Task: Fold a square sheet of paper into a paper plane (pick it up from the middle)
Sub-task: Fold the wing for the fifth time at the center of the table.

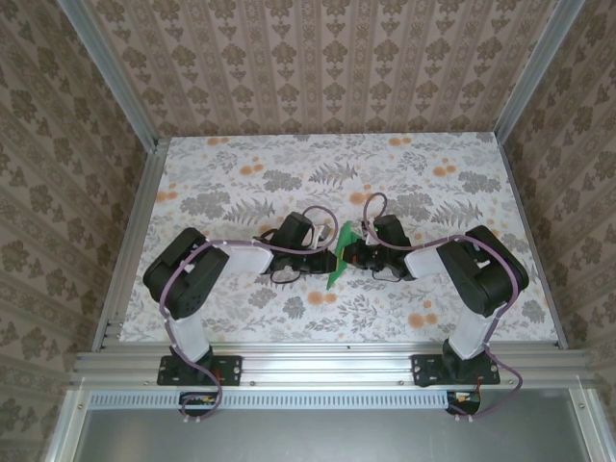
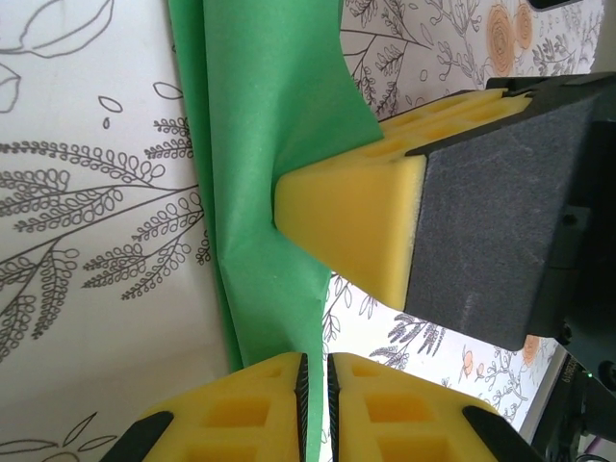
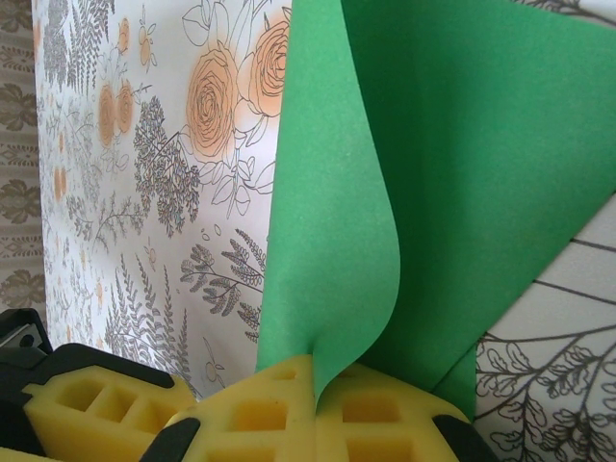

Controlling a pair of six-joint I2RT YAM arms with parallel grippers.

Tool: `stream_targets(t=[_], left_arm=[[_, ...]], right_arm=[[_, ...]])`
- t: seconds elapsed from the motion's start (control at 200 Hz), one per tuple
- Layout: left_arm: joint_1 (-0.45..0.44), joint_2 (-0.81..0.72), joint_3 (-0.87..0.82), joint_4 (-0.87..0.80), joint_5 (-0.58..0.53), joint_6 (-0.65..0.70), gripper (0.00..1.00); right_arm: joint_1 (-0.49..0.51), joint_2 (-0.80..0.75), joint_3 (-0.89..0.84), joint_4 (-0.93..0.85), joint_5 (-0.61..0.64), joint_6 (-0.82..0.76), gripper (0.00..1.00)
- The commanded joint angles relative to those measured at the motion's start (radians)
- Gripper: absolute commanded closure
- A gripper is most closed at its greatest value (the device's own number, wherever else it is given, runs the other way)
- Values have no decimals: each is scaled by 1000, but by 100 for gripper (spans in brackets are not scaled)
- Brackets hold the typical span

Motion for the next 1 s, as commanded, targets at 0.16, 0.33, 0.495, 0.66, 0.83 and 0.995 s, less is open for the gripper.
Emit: stream_targets(t=[0.16,0.33,0.495,0.66,0.83,0.995], left_arm=[[-12,39,11,-15,20,23,84],[-13,42,15,-13,18,29,84],[-18,46,21,-13,20,34,84],[-22,41,24,-19,14,41,84],[-16,5,11,-6,6,24,82],[4,-12,-11,48,38,-21,75]], right_arm=[[-15,56,-32,-42,90,-24,97],[-15,57,-35,-41,91,-21,94],[-15,56,-36,-42,95,-21,90],[-15,58,-45,-42,105,-22,98],[-19,69,-68,-7,108,-20,100],[-23,75,-106,63,115,-23,100]])
